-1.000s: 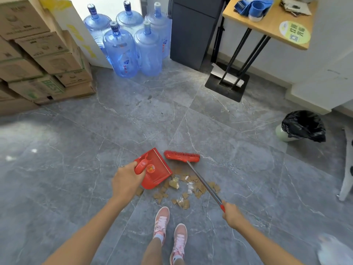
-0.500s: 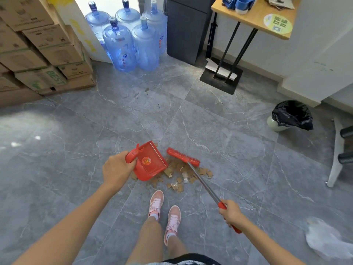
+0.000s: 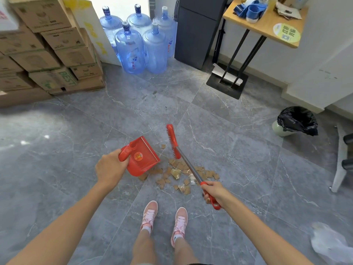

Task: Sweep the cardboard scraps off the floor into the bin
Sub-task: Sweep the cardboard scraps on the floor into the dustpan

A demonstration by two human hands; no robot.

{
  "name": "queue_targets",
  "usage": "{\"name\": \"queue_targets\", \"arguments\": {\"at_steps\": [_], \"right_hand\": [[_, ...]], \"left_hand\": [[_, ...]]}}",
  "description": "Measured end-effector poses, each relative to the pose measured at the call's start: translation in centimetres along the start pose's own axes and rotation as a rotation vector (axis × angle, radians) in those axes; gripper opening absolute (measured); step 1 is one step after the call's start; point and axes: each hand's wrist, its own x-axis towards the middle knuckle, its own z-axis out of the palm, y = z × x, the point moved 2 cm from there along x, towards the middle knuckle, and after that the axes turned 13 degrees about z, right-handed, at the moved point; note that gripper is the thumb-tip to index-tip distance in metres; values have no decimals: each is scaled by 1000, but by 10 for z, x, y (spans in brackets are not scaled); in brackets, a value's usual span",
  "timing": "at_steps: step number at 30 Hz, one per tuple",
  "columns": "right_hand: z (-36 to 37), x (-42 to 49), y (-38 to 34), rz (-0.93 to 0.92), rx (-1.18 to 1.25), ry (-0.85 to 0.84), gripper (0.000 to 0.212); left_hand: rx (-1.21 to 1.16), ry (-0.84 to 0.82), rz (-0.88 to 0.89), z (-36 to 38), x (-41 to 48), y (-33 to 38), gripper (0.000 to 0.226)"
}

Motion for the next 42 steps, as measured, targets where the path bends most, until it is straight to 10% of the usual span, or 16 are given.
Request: {"name": "queue_targets", "arguments": {"at_steps": [13, 42], "right_hand": [[153, 48, -104, 310, 583, -532, 24], [-58, 53, 44, 453, 831, -353, 15]], "left_hand": [[9, -5, -89, -25, 22, -115, 40], [194, -74, -9, 5, 38, -59, 26]]}}
